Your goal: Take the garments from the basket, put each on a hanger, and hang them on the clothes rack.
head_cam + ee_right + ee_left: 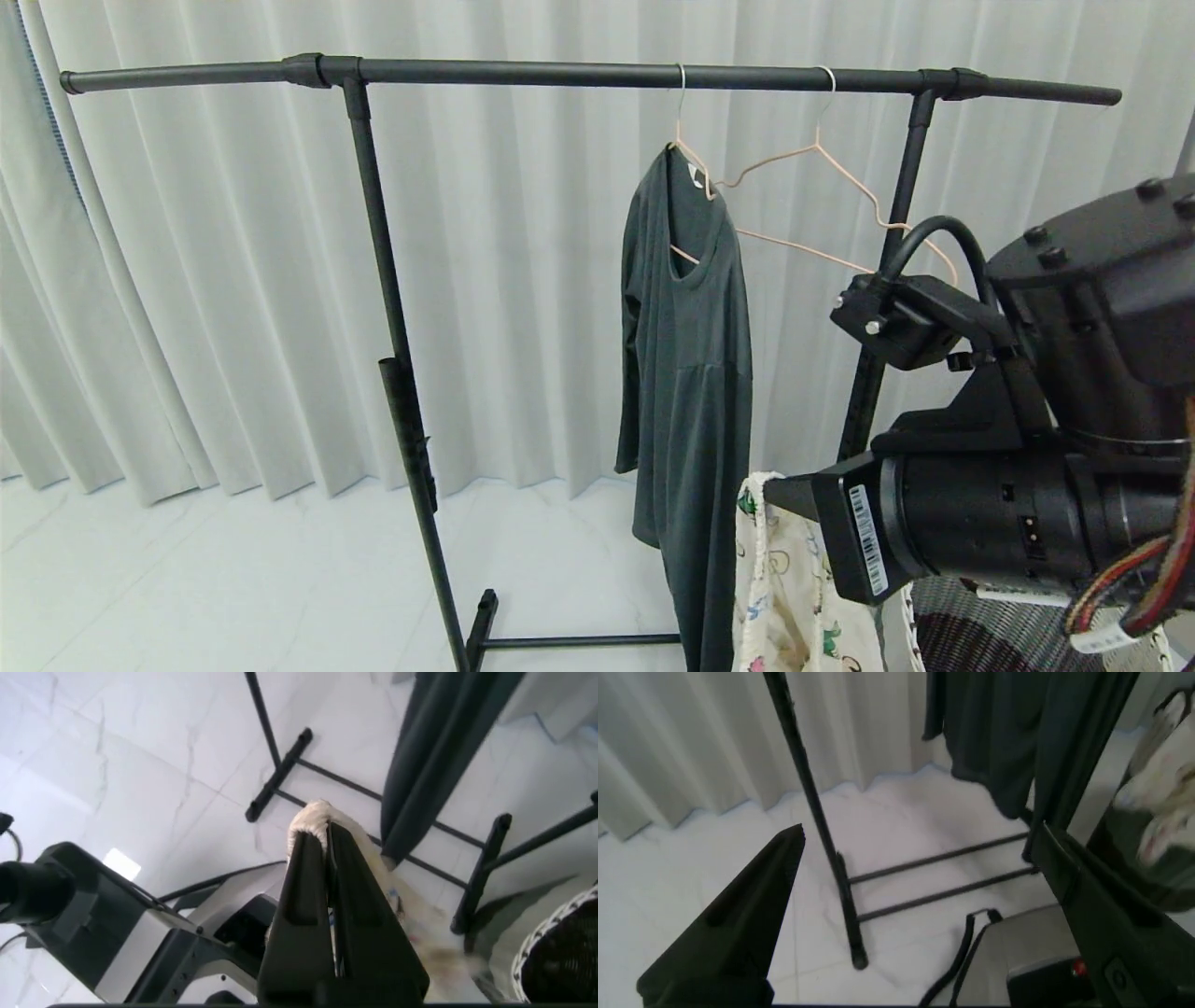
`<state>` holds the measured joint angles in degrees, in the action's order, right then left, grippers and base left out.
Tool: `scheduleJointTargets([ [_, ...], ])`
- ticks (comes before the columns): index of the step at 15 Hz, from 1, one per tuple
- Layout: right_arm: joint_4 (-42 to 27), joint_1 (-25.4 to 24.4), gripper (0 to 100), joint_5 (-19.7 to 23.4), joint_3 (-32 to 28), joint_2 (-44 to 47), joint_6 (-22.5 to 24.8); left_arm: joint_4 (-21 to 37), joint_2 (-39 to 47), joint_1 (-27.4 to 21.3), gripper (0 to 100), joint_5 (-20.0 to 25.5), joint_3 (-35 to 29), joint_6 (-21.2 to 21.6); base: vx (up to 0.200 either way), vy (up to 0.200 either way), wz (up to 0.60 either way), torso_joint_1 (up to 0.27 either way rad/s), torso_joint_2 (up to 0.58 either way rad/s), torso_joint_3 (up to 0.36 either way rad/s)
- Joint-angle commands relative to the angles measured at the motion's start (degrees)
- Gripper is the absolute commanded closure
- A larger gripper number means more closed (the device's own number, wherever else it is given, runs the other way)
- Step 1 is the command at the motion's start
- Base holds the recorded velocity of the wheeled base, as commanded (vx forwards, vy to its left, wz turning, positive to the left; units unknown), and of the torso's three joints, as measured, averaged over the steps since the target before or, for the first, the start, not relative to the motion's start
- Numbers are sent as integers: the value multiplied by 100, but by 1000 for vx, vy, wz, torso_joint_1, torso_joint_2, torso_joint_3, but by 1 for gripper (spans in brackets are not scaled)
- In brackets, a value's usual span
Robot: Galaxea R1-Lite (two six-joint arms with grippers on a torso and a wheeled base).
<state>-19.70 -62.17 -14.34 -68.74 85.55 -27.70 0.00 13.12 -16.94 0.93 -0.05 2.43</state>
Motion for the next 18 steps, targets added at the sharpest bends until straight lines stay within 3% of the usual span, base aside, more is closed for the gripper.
scheduleJointTargets([
  [1, -8, -58, 100, 1, -122, -21, 19, -185, -152, -160, 0, 13, -505, -172, 0, 0, 0, 0, 0, 0],
  [2, -8, -111, 100, 1, -148, -21, 28, -571, 692, -362, 0, -22, -1190, -884, 0, 0, 0, 0, 0, 0],
  [3, -8, -129, 100, 1, -183, -12, 54, -1046, 1615, -353, 0, -40, -1946, -1165, 0, 0, 0, 0, 0, 0],
  [5, 1, -129, 100, 10, -333, 23, 168, -1512, 3039, -389, 0, 22, -2834, -998, 0, 0, 0, 0, 0, 0],
  [7, 177, -137, 100, 63, -500, 67, 335, -1538, 3874, -775, 0, 66, -2860, -111, 0, 0, 0, 0, 0, 0],
  [8, 326, -172, 100, 150, -552, 93, 414, -1538, 4094, -1092, 0, 74, -2808, -32, 0, 0, 0, 0, 0, 0],
  [10, 573, -234, 100, 309, -623, 146, 704, -1652, 4524, -2067, 0, 57, -2825, -76, 0, 0, 0, 0, 0, 0],
  [15, 731, -225, 100, 335, -1203, 524, 898, -2505, 5561, -2990, 0, 39, -2939, -366, 0, 0, 0, 0, 0, 0],
  [18, 731, -225, 100, 344, -1519, 682, 906, -3190, 6150, -3227, 0, -66, -3019, -445, 0, 0, 0, 0, 0, 0],
])
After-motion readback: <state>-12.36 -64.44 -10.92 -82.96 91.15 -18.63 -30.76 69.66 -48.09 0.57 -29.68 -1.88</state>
